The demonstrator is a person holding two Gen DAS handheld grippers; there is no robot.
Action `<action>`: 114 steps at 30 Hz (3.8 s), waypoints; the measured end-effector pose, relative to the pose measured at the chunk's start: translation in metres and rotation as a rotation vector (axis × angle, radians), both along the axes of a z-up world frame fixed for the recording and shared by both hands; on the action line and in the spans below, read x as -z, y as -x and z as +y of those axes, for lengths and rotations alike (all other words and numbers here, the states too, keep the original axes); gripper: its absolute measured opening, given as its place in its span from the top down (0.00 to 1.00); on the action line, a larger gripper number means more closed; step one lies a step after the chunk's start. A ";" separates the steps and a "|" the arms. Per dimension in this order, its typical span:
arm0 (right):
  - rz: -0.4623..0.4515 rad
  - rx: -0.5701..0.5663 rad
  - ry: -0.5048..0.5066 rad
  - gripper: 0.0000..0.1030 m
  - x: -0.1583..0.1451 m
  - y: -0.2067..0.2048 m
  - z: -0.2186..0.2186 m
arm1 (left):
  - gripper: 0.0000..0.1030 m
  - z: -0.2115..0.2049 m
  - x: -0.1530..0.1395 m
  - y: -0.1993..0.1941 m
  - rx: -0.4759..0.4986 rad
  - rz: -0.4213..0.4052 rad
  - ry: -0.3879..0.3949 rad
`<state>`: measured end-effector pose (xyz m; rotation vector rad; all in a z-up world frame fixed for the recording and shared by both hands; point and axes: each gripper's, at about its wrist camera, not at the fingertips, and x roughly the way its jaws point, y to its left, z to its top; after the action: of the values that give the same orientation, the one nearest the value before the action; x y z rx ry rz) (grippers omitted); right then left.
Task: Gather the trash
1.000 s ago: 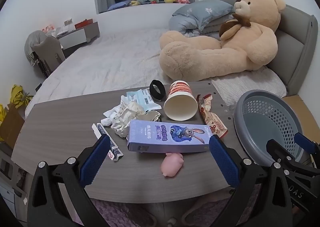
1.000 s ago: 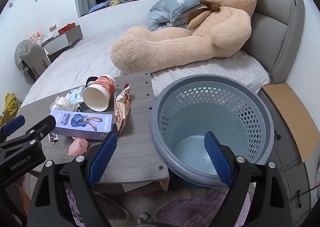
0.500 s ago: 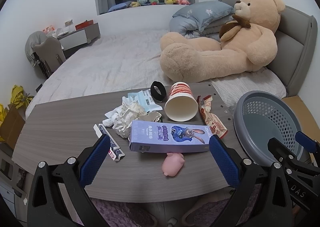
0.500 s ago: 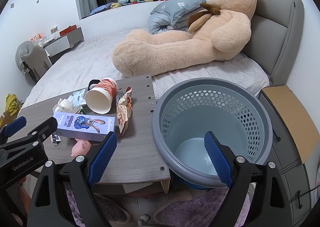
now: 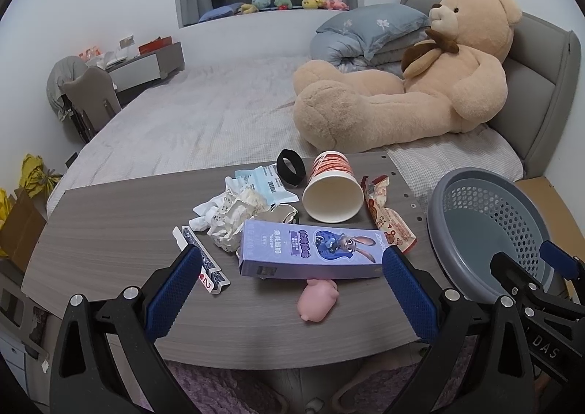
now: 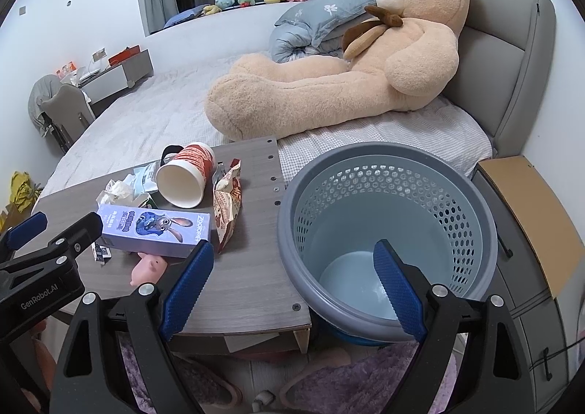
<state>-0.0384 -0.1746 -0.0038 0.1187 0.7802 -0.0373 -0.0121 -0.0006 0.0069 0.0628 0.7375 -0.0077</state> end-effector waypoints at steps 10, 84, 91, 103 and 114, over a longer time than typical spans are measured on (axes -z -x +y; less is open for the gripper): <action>-0.002 0.001 -0.002 0.18 0.001 0.000 0.000 | 0.06 0.000 0.000 0.000 -0.001 -0.001 -0.001; 0.215 -0.190 0.056 0.18 0.064 -0.153 0.058 | 0.06 0.080 0.035 -0.031 -0.196 0.087 0.018; 0.263 -0.195 0.063 0.24 0.077 -0.162 0.062 | 0.06 0.079 0.038 -0.034 -0.185 0.094 0.020; 0.312 -0.225 0.083 0.73 0.087 -0.169 0.069 | 0.06 0.076 0.037 -0.035 -0.167 0.093 0.029; 0.225 -0.215 0.007 0.74 0.060 -0.150 0.048 | 0.06 0.057 0.024 -0.046 -0.116 0.087 0.053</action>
<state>0.1117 -0.1269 -0.0637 0.0229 1.0141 0.1527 0.0343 0.0565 -0.0169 -0.0318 0.8265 0.0814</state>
